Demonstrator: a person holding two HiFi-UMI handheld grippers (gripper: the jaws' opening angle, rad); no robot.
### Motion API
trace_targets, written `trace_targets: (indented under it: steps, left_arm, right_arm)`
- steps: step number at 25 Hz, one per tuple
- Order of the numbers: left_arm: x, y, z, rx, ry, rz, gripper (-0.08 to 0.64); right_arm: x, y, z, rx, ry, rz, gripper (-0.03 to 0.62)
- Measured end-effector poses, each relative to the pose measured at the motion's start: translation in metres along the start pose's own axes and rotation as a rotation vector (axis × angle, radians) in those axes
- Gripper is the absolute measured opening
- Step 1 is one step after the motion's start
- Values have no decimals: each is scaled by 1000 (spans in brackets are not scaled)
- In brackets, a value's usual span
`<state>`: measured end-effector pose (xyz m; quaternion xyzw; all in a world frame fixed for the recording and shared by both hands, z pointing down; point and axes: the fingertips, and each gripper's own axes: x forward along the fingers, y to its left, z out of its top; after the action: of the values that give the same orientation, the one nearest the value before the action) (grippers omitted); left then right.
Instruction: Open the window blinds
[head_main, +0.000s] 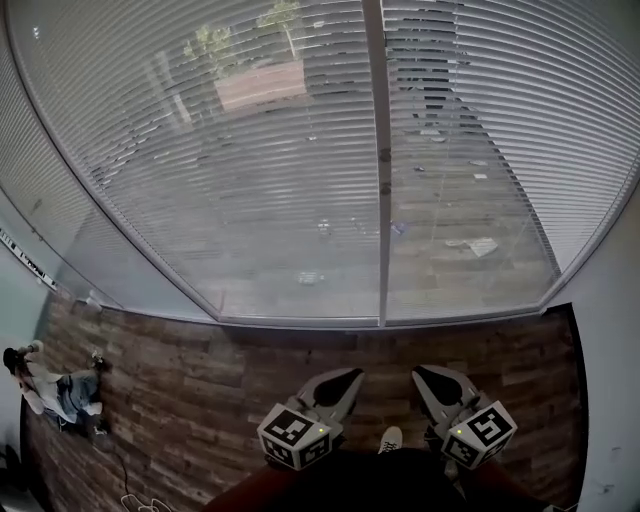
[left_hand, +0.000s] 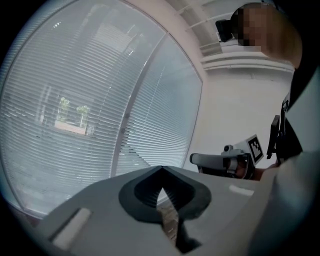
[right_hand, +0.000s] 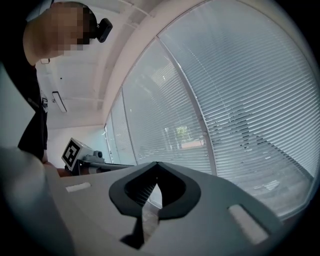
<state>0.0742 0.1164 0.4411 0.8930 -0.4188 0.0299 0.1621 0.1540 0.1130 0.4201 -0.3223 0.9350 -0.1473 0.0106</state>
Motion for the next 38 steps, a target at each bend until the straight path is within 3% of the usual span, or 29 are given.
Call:
trace_targets:
  steps: [4, 8, 15, 28, 33, 38]
  left_arm:
    - [31, -10, 2, 9, 4, 12, 1]
    - [23, -13, 0, 14, 22, 33, 1]
    - [48, 16, 11, 10, 47, 71, 1]
    - [68, 102, 57, 7, 12, 44, 1]
    - [71, 156, 89, -16, -3, 51, 2]
    - [68, 220, 105, 7, -42, 59, 1]
  right_arm:
    - [-5, -37, 0, 11, 2, 7, 26]
    - [-5, -36, -5, 49, 2, 22, 26]
    - [23, -67, 0, 77, 12, 44, 27]
    - [102, -87, 27, 41, 46, 0, 27]
    - [155, -94, 55, 37, 73, -18, 26]
    - [211, -100, 57, 25, 69, -44, 26]
